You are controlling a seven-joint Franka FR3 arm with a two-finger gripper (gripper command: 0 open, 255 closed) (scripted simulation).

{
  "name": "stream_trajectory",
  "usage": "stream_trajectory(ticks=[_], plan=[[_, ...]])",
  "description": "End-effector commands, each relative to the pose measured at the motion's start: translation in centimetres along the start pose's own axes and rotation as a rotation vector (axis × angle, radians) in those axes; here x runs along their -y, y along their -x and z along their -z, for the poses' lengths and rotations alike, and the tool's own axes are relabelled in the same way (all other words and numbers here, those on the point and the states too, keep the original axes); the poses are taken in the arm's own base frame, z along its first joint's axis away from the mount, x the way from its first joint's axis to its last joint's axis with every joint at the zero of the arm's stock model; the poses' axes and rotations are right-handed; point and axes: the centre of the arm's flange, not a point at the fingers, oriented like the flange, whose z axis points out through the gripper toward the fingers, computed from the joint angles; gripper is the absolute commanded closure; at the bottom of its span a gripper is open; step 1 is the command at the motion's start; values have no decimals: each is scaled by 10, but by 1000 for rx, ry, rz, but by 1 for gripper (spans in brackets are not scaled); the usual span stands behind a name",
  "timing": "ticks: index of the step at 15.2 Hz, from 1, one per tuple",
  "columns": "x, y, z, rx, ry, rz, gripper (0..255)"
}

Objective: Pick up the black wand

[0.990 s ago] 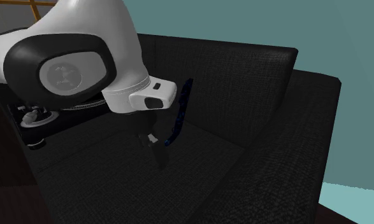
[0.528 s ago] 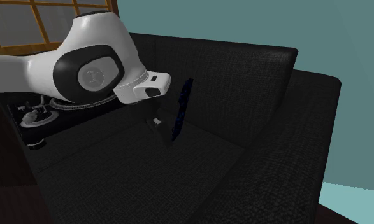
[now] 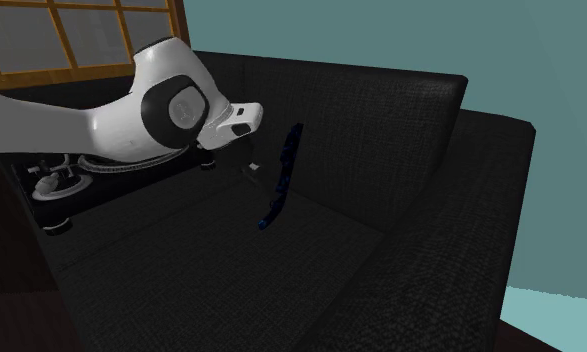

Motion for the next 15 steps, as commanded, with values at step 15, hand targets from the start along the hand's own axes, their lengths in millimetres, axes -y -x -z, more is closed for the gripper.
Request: stream_trajectory(ticks=[15], plan=[[73, -16, -60, -137, 38, 7, 0]])
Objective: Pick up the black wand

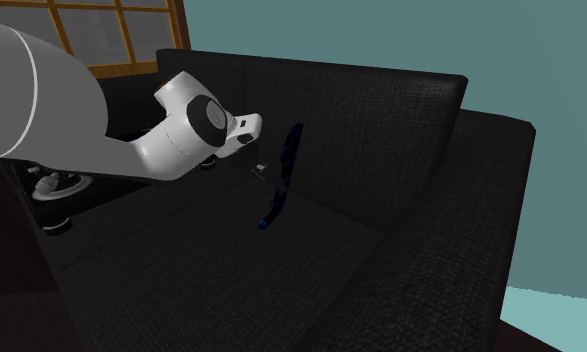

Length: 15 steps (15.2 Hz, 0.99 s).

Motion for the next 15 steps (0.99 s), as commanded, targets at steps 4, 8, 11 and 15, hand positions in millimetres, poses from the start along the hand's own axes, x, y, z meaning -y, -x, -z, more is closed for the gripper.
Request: stream_trajectory(ticks=[4, 8, 11, 15], plan=[[0, 1, -2, 0, 0, 0, 255], [0, 1, -2, 0, 0, 0, 255], [0, -2, 3, -1, 0, 0, 255], [-3, -15, 20, -1, 0, 0, 255]])
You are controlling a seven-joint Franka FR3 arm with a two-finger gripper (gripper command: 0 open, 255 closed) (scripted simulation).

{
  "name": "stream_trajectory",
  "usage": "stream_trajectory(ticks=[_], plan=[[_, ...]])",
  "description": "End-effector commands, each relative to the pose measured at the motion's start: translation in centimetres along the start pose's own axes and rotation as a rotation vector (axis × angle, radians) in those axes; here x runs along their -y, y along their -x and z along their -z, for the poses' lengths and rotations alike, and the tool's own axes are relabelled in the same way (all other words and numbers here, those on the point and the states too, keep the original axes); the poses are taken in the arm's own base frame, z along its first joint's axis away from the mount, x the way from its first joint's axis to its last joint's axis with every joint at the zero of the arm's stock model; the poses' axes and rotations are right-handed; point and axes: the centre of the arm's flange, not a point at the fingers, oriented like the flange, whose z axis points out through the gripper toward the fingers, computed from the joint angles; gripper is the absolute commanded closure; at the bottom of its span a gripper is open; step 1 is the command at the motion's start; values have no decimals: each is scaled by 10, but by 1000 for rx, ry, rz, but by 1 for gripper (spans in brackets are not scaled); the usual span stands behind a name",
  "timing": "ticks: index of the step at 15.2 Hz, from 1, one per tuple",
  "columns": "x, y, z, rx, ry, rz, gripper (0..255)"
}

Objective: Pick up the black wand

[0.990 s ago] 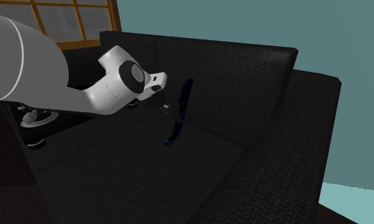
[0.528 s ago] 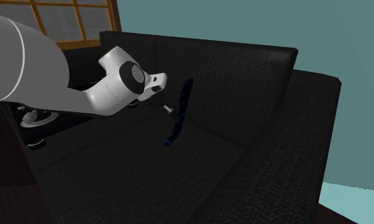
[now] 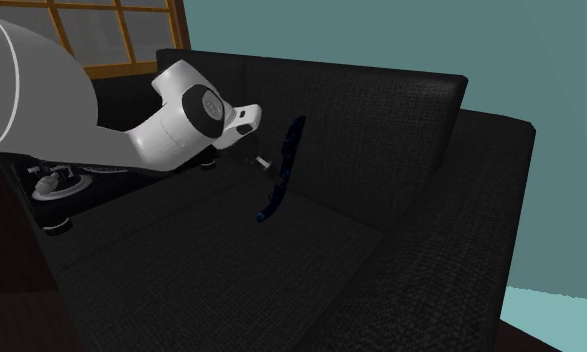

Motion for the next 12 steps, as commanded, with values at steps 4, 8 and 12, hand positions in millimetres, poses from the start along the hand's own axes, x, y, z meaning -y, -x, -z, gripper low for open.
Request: stream_trajectory(ticks=[4, 8, 12], plan=[[-3, -15, 21, 0, 0, 0, 255], [-6, -27, 38, 0, 0, 0, 255], [-7, -34, 47, 0, 0, 0, 255]])
